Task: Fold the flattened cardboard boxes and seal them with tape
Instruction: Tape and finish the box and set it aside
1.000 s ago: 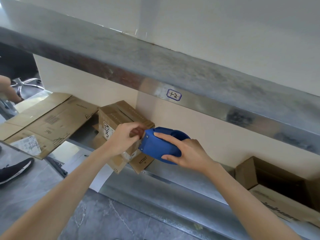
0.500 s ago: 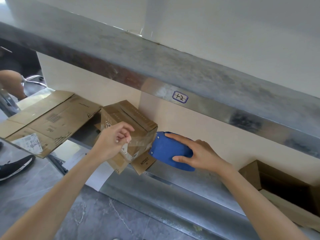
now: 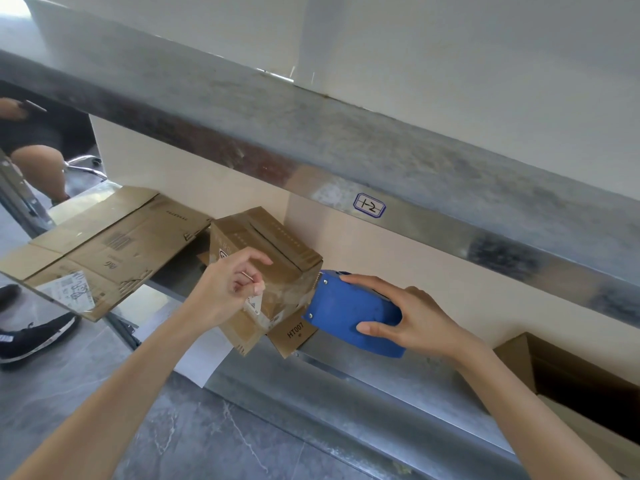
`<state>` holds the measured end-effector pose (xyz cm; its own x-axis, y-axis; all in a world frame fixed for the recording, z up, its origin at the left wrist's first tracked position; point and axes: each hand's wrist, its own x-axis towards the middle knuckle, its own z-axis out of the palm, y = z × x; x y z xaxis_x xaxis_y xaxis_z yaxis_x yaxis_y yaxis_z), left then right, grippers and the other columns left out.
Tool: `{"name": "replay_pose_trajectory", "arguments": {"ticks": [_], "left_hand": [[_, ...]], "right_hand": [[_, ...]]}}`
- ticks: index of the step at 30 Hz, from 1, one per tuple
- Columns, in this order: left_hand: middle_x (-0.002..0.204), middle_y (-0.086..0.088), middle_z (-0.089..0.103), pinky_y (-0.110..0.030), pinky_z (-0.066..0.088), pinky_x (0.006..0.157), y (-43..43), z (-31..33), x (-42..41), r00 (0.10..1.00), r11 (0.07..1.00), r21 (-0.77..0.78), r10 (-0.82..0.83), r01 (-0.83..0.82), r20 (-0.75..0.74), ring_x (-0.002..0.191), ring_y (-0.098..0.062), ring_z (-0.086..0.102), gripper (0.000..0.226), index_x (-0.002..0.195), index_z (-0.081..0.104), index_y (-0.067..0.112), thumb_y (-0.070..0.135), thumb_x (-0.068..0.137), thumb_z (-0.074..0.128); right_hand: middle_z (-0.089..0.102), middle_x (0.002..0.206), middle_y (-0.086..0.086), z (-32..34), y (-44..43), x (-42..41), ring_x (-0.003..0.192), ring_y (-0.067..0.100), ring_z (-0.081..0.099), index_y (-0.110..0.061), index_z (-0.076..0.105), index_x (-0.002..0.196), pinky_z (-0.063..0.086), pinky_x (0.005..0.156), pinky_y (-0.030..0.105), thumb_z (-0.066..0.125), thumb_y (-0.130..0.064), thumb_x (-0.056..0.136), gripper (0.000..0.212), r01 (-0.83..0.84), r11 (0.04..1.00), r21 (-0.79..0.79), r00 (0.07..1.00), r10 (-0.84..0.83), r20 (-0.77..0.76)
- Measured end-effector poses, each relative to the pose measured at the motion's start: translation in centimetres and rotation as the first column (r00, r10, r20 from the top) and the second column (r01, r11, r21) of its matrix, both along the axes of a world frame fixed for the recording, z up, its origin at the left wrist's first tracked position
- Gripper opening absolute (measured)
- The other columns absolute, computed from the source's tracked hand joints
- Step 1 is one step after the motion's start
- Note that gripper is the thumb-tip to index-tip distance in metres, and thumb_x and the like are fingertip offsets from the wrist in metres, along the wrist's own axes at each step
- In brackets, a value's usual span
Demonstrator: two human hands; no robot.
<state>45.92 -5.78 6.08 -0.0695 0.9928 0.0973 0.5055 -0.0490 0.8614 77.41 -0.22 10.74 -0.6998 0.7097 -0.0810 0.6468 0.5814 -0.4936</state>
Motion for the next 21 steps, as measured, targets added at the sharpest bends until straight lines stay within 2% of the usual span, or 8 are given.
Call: {"name": "replay_pose_trajectory", "arguments": {"ticks": [3, 6, 8, 11, 14, 16, 18, 21], "left_hand": [[0.08, 0.011, 0.069, -0.023, 0.051, 0.079, 0.3, -0.1, -0.1, 1.0, 1.0, -0.001, -0.012, 0.012, -0.028, 0.079, -0.005, 0.068, 0.039, 0.108, 0.063, 0.034, 0.0, 0.089, 0.068], [0.084, 0.01, 0.068, -0.024, 0.051, 0.082, 0.4, -0.7, 0.6, 0.998, 1.0, 0.015, 0.004, -0.003, -0.071, 0.084, -0.007, 0.066, 0.033, 0.112, 0.067, 0.028, 0.004, 0.09, 0.068], [0.087, 0.007, 0.069, -0.024, 0.052, 0.084, 0.7, -1.1, 1.0, 0.998, 0.999, 0.022, 0.035, -0.034, -0.06, 0.086, -0.008, 0.065, 0.031, 0.115, 0.068, 0.024, 0.007, 0.089, 0.071], [0.082, 0.01, 0.068, -0.017, 0.05, 0.079, 0.8, -1.7, 0.9, 0.998, 0.998, 0.022, 0.054, -0.053, -0.015, 0.081, -0.004, 0.064, 0.034, 0.116, 0.069, 0.028, 0.018, 0.085, 0.078], [0.08, 0.01, 0.067, -0.015, 0.048, 0.077, 1.1, -2.2, 0.6, 0.997, 0.997, 0.021, 0.072, -0.071, -0.025, 0.077, -0.003, 0.063, 0.036, 0.113, 0.07, 0.031, 0.02, 0.081, 0.082], [0.08, 0.008, 0.067, -0.013, 0.046, 0.074, 1.4, -2.4, 0.7, 0.997, 0.997, 0.017, 0.07, -0.07, -0.032, 0.075, -0.002, 0.061, 0.034, 0.111, 0.07, 0.033, 0.019, 0.081, 0.081], [0.079, 0.008, 0.067, -0.011, 0.044, 0.073, 1.7, -2.7, 0.7, 0.998, 0.999, 0.017, 0.052, -0.051, -0.038, 0.075, -0.001, 0.06, 0.032, 0.109, 0.07, 0.034, 0.019, 0.083, 0.08], [0.078, 0.009, 0.066, -0.01, 0.042, 0.073, 2.0, -3.1, 0.6, 0.998, 0.999, 0.006, 0.039, -0.039, -0.046, 0.078, -0.003, 0.061, 0.03, 0.11, 0.071, 0.033, 0.021, 0.084, 0.079]], "right_hand": [[0.07, 0.112, 0.001, 0.3, 0.0, 0.0, 0.072, 0.024, 0.059, -0.074, 0.025, 0.133, 0.05, 0.08, 0.04, 0.066, -0.049, 0.089, 0.065, -0.012, 1.0, 0.01, 1.0, 0.013, -0.004], [0.069, 0.096, -0.018, 0.2, 0.2, -0.1, 0.062, 0.014, 0.052, -0.079, 0.017, 0.131, 0.044, 0.068, 0.03, 0.065, -0.054, 0.088, 0.07, -0.016, 0.999, 0.051, 0.999, 0.014, 0.034], [0.069, 0.092, -0.018, 0.0, 0.4, -0.4, 0.061, 0.012, 0.052, -0.078, 0.011, 0.134, 0.045, 0.07, 0.031, 0.063, -0.058, 0.088, 0.072, -0.018, 0.998, 0.06, 0.997, 0.014, 0.07], [0.056, 0.069, -0.032, -0.2, 0.5, -0.8, 0.061, 0.006, 0.052, -0.079, 0.014, 0.133, 0.039, 0.06, 0.024, 0.056, -0.061, 0.087, 0.064, -0.059, 0.994, 0.091, 0.994, 0.05, 0.1], [0.057, 0.067, -0.017, -0.6, 0.7, -1.0, 0.064, 0.008, 0.053, -0.08, 0.021, 0.127, 0.043, 0.06, 0.023, 0.046, -0.066, 0.083, 0.052, -0.085, 0.99, 0.112, 0.992, 0.073, 0.102], [0.061, 0.073, -0.012, -1.0, 1.0, -1.0, 0.07, 0.007, 0.054, -0.08, 0.022, 0.124, 0.045, 0.062, 0.025, 0.043, -0.068, 0.082, 0.048, -0.086, 0.988, 0.125, 0.993, 0.075, 0.092], [0.06, 0.076, -0.021, -1.2, 1.1, -1.0, 0.071, 0.004, 0.053, -0.08, 0.024, 0.124, 0.04, 0.059, 0.023, 0.042, -0.068, 0.083, 0.047, -0.1, 0.985, 0.143, 0.992, 0.089, 0.087], [0.051, 0.078, -0.044, -0.9, 1.1, -1.5, 0.069, -0.003, 0.054, -0.077, 0.027, 0.126, 0.034, 0.056, 0.02, 0.047, -0.063, 0.086, 0.047, -0.11, 0.983, 0.147, 0.991, 0.097, 0.096]]}}
